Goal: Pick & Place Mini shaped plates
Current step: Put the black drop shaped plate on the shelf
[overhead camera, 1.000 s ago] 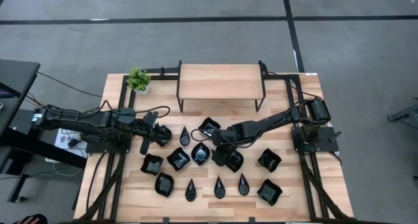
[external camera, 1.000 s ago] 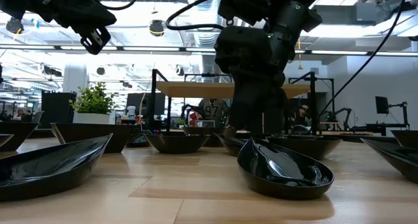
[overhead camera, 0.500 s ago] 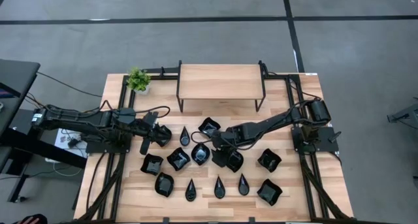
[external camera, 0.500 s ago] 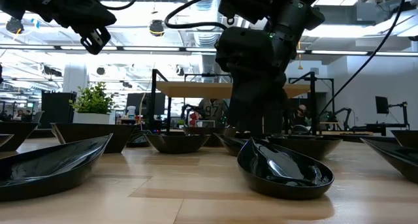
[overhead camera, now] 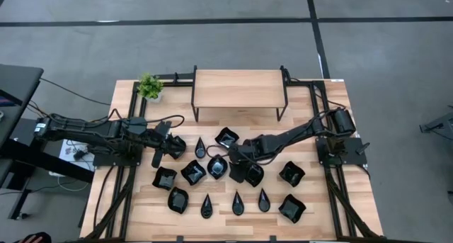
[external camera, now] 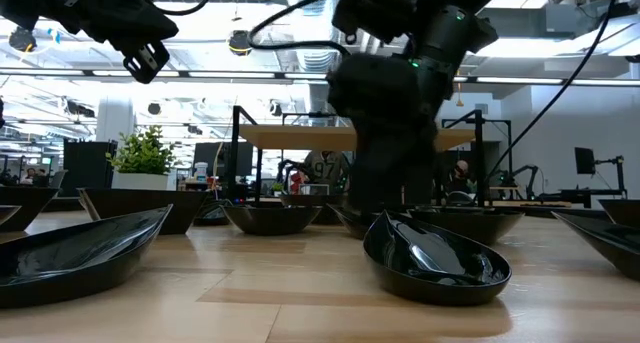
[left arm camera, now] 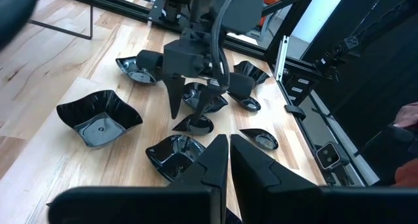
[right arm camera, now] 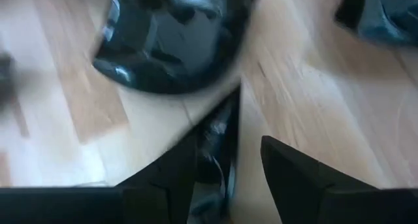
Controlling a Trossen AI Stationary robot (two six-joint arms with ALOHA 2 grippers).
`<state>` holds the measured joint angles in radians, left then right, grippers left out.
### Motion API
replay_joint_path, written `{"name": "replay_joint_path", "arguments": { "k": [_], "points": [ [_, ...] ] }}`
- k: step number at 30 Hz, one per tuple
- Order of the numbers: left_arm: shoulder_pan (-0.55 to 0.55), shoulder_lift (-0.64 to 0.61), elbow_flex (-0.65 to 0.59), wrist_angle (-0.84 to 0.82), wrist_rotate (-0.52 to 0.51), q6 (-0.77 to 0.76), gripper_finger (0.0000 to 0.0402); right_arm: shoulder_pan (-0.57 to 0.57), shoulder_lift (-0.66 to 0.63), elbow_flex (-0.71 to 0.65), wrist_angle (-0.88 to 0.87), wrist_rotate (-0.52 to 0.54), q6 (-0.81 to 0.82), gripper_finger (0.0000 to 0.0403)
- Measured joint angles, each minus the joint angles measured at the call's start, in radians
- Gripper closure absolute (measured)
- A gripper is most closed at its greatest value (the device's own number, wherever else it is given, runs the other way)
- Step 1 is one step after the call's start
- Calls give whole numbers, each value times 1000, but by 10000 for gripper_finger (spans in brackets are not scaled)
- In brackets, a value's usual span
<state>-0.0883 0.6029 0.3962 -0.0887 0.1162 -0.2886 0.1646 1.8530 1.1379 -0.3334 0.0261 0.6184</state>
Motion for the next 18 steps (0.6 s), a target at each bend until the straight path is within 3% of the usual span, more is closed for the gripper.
{"name": "replay_joint_path", "arguments": {
  "k": [10, 18],
  "points": [
    [0, 0, 0, 0, 0, 0, 382, 0, 1, 0, -2, -2, 1, 238],
    [0, 0, 0, 0, 0, 0, 382, 0, 1, 0, -3, -3, 12, 274]
  ]
}}
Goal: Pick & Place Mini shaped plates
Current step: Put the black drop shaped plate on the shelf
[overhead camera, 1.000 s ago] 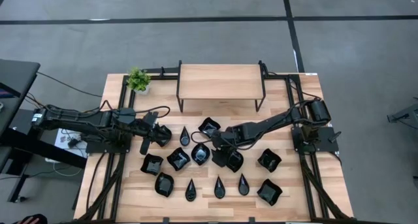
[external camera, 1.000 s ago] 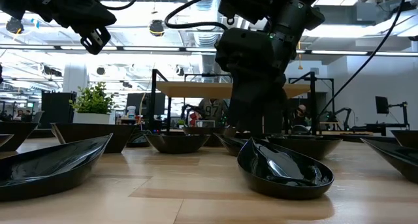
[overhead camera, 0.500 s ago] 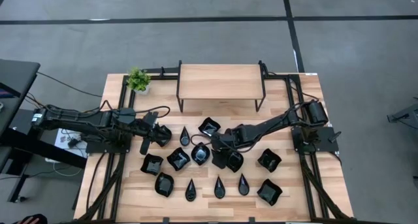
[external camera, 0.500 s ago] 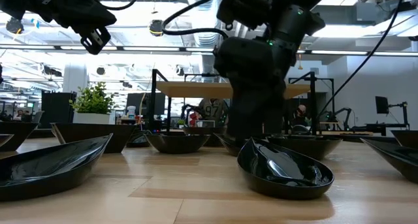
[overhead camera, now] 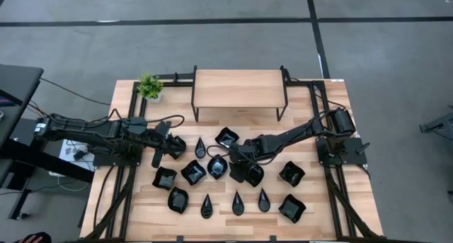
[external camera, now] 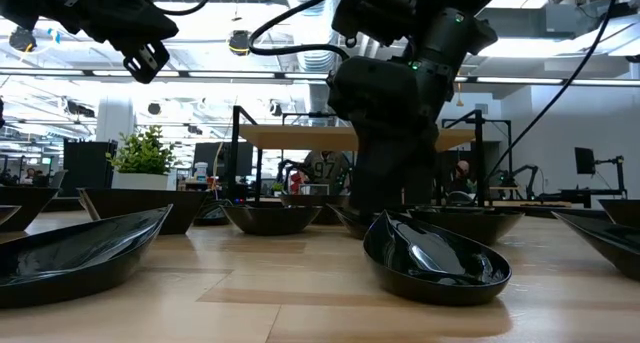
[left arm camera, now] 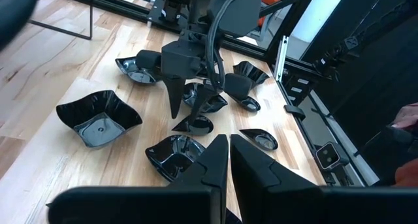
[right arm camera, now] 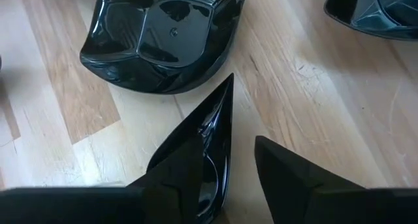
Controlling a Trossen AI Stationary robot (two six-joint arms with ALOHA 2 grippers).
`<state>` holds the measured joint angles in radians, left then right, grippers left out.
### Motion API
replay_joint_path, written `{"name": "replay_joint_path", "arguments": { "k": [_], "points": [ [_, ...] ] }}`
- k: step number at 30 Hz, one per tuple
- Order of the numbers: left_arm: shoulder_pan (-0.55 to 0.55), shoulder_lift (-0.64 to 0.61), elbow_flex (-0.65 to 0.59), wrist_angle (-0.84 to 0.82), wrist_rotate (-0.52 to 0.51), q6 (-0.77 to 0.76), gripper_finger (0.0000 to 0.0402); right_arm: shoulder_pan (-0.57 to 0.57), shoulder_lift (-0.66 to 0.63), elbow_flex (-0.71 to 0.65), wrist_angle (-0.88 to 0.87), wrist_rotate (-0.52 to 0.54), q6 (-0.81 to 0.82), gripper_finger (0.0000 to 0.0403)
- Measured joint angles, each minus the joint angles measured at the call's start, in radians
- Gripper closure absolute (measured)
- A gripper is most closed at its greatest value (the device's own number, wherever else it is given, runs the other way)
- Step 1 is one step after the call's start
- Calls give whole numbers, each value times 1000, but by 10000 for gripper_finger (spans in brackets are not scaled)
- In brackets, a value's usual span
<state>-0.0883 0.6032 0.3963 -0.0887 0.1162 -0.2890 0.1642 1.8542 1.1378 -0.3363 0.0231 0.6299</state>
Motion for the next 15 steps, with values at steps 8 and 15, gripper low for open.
{"name": "replay_joint_path", "arguments": {
  "k": [8, 15],
  "points": [
    [0, 0, 0, 0, 0, 0, 382, 0, 0, 0, 0, -3, 3, 334],
    [0, 0, 0, 0, 0, 0, 382, 0, 0, 0, -2, -3, 3, 385]
  ]
}}
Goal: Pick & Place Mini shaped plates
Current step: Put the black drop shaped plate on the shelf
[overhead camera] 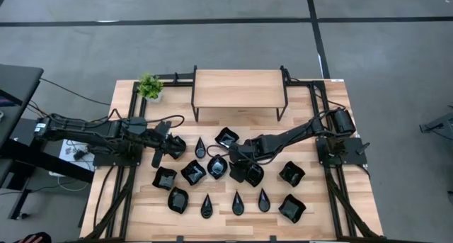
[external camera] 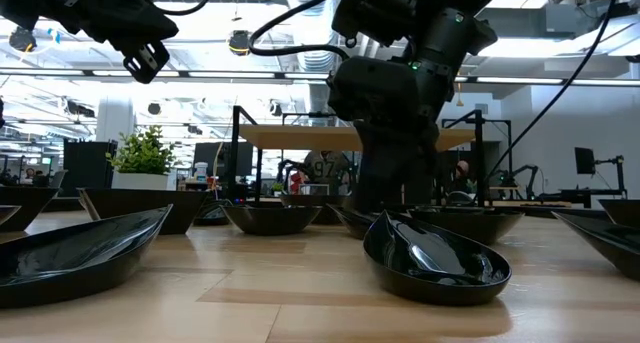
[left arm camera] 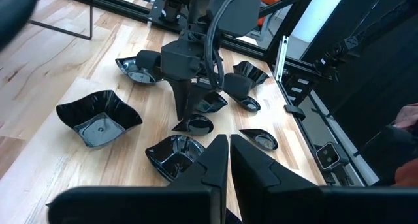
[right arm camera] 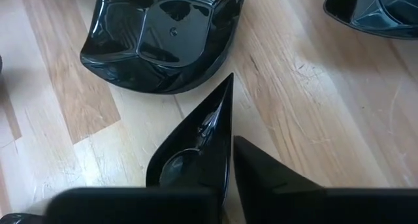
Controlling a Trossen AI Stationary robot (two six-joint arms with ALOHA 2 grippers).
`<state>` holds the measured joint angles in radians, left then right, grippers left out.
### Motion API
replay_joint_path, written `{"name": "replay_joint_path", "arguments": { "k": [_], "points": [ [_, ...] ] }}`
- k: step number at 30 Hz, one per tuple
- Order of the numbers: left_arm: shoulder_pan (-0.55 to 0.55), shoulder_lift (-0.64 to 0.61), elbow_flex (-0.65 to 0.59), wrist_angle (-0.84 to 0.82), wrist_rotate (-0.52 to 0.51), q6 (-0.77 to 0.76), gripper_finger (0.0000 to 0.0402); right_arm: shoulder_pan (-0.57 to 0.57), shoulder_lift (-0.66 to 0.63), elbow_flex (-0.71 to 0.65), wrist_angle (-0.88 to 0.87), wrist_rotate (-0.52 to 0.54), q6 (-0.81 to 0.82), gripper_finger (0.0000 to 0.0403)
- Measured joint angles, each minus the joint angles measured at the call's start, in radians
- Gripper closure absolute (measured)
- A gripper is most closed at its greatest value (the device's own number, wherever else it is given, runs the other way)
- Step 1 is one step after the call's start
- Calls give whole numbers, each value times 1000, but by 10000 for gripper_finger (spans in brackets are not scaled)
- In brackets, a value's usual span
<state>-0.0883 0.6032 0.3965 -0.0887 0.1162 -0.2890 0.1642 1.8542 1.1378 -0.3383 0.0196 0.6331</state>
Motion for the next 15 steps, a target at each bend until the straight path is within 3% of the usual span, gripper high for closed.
{"name": "replay_joint_path", "arguments": {
  "k": [15],
  "points": [
    [0, 0, 0, 0, 0, 0, 382, -11, -10, 5, -7, 0, 54, 402]
  ]
}}
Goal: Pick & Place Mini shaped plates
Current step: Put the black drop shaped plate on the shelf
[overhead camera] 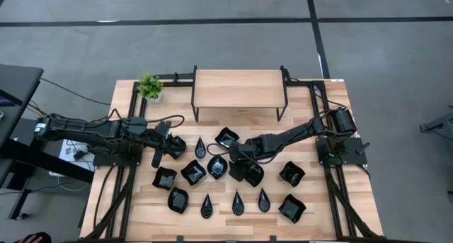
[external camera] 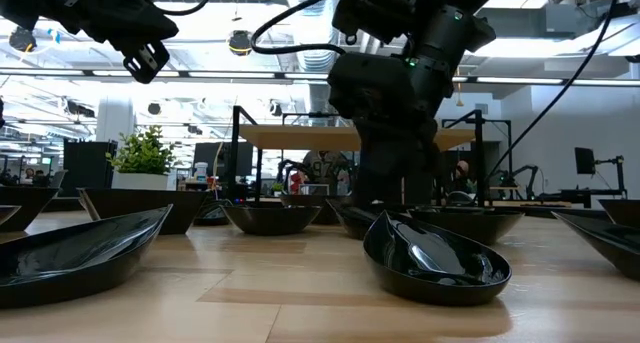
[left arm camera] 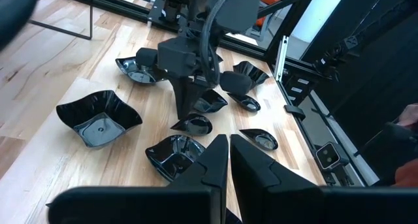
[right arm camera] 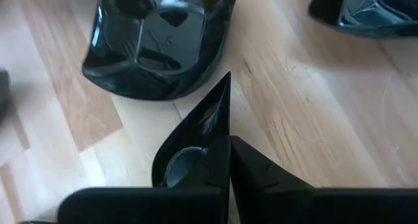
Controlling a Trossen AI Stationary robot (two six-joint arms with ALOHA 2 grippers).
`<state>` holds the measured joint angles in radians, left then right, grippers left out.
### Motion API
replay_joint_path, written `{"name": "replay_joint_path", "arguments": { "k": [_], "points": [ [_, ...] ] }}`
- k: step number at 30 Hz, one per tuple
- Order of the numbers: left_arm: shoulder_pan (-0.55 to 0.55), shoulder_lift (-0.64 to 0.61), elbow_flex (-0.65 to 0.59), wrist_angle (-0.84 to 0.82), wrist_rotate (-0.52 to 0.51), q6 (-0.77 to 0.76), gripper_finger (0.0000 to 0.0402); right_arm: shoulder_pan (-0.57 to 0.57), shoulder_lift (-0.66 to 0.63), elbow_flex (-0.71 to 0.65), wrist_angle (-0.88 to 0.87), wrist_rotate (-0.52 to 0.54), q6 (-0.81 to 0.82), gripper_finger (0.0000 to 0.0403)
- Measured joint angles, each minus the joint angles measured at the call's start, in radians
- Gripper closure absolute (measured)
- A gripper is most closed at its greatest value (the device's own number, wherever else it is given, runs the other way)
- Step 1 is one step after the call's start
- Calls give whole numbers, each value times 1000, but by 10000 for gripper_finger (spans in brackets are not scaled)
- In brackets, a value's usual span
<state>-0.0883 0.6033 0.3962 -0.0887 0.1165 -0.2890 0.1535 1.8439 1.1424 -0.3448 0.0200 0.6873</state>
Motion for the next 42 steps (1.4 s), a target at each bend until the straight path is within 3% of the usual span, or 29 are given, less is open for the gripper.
{"name": "replay_joint_path", "arguments": {
  "k": [33, 37, 42],
  "points": [
    [0, 0, 0, 0, 0, 0, 382, -6, -23, 111, -249, 28, 18, 402],
    [0, 0, 0, 0, 0, 0, 382, -12, -22, 111, -256, 5, 22, 375],
    [0, 0, 0, 0, 0, -1, 382, -19, -5, 97, -240, -9, 38, 300]
  ]
}}
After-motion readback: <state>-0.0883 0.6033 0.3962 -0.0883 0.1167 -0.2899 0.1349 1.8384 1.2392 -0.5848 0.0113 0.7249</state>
